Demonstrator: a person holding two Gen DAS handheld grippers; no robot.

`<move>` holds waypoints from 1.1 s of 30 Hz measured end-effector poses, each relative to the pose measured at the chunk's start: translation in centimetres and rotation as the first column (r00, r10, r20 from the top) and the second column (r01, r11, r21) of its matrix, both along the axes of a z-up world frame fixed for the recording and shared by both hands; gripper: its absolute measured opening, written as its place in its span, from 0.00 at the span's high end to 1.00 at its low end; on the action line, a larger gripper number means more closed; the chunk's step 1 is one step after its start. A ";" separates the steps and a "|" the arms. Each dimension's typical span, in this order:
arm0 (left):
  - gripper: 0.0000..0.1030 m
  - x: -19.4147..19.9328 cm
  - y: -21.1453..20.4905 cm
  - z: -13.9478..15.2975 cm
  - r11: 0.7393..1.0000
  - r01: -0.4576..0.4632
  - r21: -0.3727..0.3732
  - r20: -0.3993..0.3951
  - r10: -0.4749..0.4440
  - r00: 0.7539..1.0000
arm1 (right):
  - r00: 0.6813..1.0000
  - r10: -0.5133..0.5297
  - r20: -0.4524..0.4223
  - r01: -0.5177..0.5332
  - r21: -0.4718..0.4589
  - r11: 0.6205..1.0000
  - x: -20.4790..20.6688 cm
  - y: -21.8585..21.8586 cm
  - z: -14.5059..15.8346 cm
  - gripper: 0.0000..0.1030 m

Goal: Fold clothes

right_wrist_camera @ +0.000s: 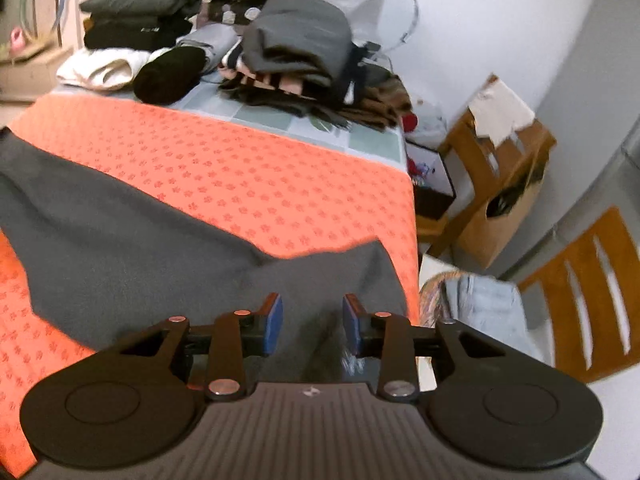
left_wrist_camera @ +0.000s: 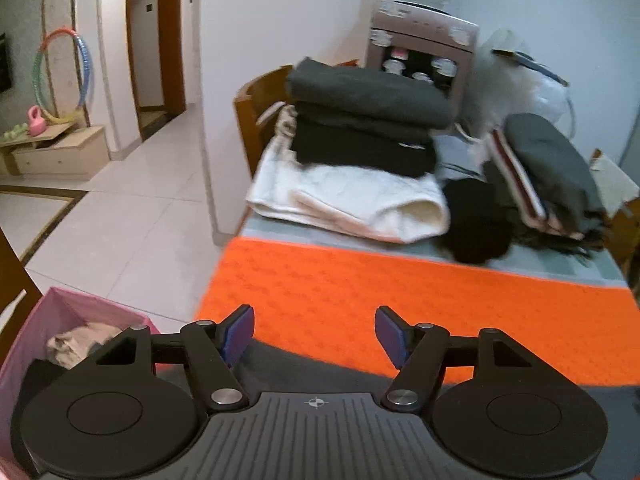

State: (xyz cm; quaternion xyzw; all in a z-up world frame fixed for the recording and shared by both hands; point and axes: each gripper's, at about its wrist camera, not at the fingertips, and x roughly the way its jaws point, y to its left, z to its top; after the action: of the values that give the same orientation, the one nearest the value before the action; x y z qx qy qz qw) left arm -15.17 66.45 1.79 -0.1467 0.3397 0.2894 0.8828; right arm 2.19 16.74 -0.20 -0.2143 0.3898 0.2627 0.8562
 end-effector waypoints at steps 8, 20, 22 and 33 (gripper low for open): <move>0.33 0.0 -10.2 -0.9 0.996 0.049 -0.073 -0.047 -0.052 0.998 | 0.988 0.132 -0.086 -0.128 0.049 0.991 0.6 -6.8 -2.0 0.53; 0.33 3.1 -22.0 -3.3 0.973 0.179 -0.146 -0.091 -0.193 0.977 | 0.933 0.327 -0.146 -0.287 0.241 0.927 7.2 -12.4 -4.3 0.53; 0.33 4.1 -22.9 -3.8 0.969 0.193 -0.157 -0.099 -0.210 0.973 | 0.917 0.360 -0.173 -0.305 0.276 0.911 8.3 -12.8 -5.0 0.53; 0.33 11.5 -22.6 -7.6 0.911 0.167 -0.376 -0.093 -0.216 0.972 | 0.787 0.553 -0.272 -0.390 0.476 0.788 13.4 -11.3 -8.5 0.53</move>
State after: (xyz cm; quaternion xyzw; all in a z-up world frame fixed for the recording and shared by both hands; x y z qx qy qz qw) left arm -3.71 43.86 -5.79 -0.2549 0.4584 0.1421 0.8395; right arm 15.63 5.43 -8.74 -0.0713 0.4263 0.5834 0.6876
